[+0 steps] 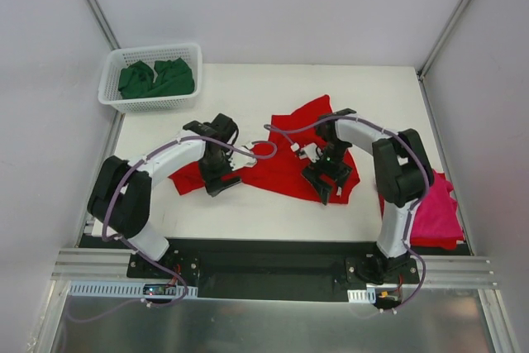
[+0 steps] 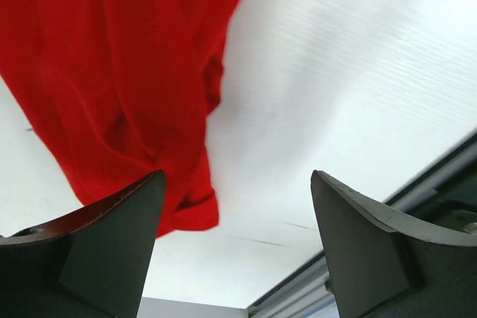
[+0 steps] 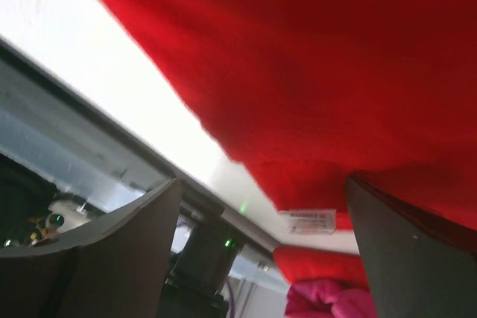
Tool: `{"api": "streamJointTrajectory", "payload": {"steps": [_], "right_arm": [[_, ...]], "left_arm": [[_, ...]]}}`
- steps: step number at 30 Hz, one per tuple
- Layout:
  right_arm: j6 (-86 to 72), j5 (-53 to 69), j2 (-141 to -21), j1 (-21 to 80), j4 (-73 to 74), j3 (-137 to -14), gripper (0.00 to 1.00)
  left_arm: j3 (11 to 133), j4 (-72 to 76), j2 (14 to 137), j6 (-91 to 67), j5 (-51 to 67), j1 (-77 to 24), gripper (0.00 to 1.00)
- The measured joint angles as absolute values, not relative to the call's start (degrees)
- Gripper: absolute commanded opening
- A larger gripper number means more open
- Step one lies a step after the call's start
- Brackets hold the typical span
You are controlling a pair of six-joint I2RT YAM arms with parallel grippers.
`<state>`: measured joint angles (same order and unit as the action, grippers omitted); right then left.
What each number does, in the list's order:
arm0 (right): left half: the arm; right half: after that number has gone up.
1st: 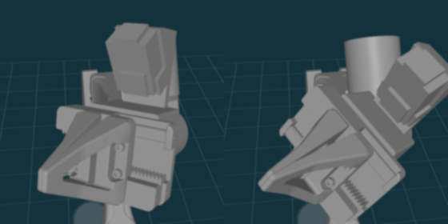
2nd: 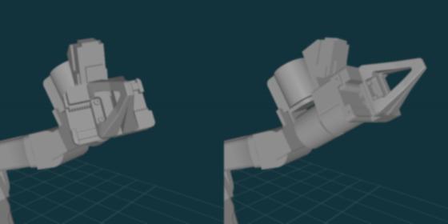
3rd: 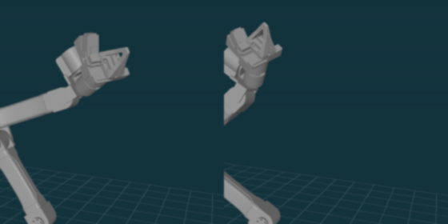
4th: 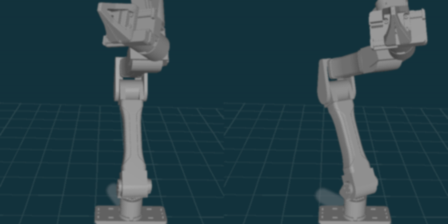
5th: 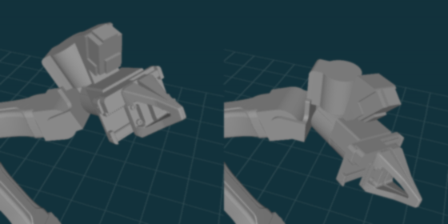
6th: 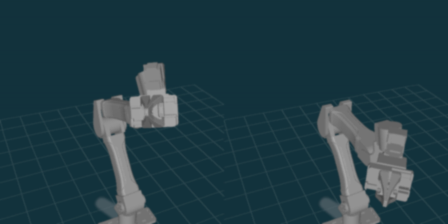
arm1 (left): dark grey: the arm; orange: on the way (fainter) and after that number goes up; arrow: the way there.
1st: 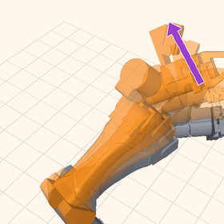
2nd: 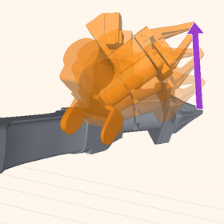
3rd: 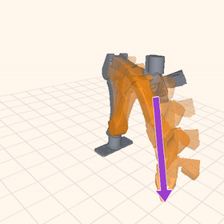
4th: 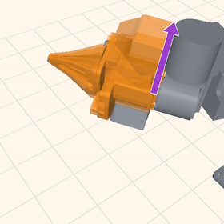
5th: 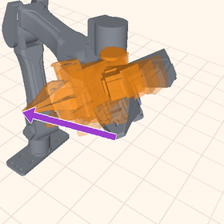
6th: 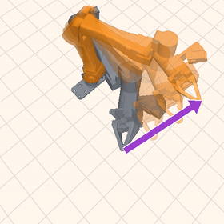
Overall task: Fold and stack the t-shirts
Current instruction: Flatten out the tshirt
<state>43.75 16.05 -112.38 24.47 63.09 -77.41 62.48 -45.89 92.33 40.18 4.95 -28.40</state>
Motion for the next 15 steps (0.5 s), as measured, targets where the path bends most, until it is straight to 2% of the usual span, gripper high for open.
{"api": "streamJointTrajectory", "payload": {"steps": [1,5,8,9,15], "right_arm": [[43.9,16.0,-111.3,24.5,63.5,-75.7,0.97],[44.4,15.3,-107.1,24.6,65.3,-71.7,0.99],[44.4,14.3,-103.0,24.6,65.6,-71.4,1.0],[44.2,13.8,-100.9,24.6,65.3,-71.5,0.97],[43.0,6.2,-89.5,24.4,58.2,-76.7,0.99]], "left_arm": [[62.8,-47.2,91.5,39.5,5.8,-29.3,0.77],[64.5,-51.9,89.7,37.4,7.7,-31.4,0.73],[66.4,-55.5,89.1,36.4,8.5,-32.5,0.75],[67.1,-56.4,88.6,36.1,8.5,-32.7,0.77],[70.7,-55.5,83.5,35.6,3.6,-33.0,0.78]]}}
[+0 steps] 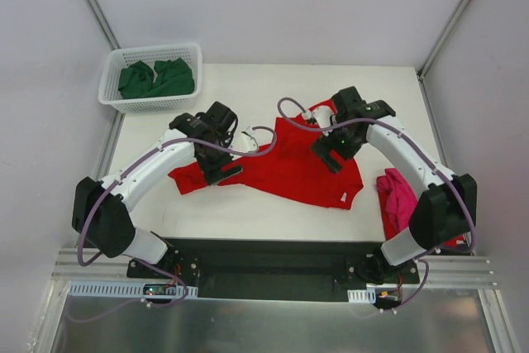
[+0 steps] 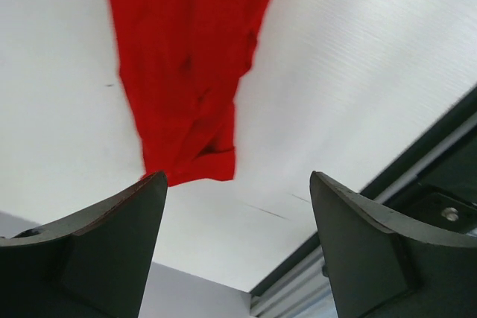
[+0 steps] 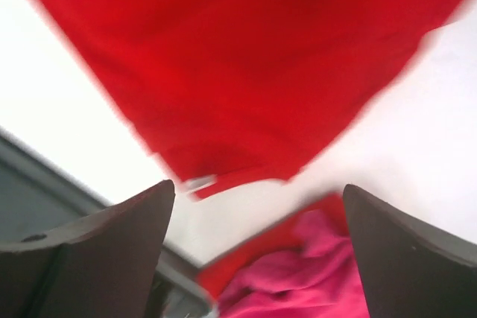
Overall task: Fold and stack the t-shirts
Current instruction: Flatten out the tshirt
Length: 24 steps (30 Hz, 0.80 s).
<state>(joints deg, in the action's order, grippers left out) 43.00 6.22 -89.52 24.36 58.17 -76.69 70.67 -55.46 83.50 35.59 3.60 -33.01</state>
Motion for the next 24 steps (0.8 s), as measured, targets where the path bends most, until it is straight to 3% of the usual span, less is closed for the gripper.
{"api": "streamJointTrajectory", "payload": {"steps": [4,8,15,24], "right_arm": [[43.0,-0.4,-87.7,23.0,48.0,-79.1,0.89],[42.8,-3.2,-94.7,20.9,40.4,-81.4,0.74],[41.1,-5.2,-110.6,18.0,33.2,-86.1,0.73],[40.4,-5.9,-114.8,14.8,27.6,-96.1,0.71]], "left_arm": [[71.5,-50.9,83.2,35.7,-0.6,-33.0,0.78],[71.5,-47.3,86.0,35.8,-2.3,-32.9,0.78],[69.1,-40.3,89.8,36.1,-4.0,-31.7,0.77],[67.2,-35.6,90.0,37.6,-4.8,-25.1,0.76]]}}
